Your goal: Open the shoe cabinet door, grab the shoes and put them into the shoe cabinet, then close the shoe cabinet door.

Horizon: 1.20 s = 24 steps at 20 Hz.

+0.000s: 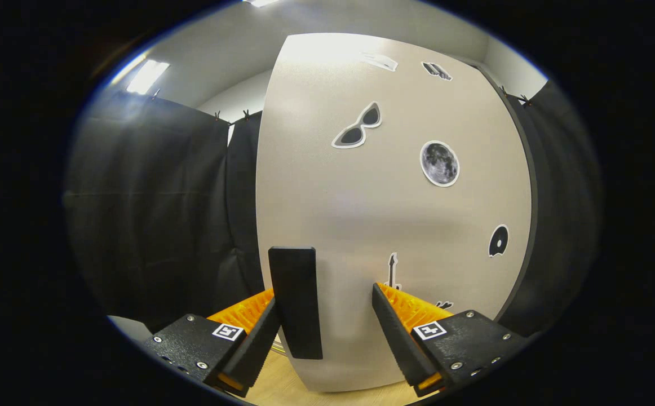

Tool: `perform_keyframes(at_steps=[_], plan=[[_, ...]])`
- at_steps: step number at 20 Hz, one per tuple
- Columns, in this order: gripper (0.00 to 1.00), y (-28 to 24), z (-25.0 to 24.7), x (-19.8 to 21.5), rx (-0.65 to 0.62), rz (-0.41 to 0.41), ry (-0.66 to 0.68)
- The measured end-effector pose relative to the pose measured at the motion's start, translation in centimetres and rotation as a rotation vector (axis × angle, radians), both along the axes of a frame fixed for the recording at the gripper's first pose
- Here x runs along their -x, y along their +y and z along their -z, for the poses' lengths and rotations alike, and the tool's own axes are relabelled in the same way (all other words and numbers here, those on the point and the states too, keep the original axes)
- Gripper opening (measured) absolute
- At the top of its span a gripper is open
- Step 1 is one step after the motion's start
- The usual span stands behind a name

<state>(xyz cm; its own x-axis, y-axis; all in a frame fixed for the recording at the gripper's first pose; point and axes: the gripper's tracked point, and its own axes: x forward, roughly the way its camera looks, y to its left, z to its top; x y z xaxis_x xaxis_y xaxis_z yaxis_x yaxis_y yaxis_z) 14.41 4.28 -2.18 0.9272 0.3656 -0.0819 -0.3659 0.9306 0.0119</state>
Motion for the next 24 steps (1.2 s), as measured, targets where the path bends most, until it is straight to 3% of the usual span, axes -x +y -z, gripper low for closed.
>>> perform_keyframes(at_steps=[13,24], plan=[[0.97,2.2,0.3,-5.7,0.05,0.121,-0.03],[0.98,2.3,0.4,-6.6,0.071,0.231,-0.062]])
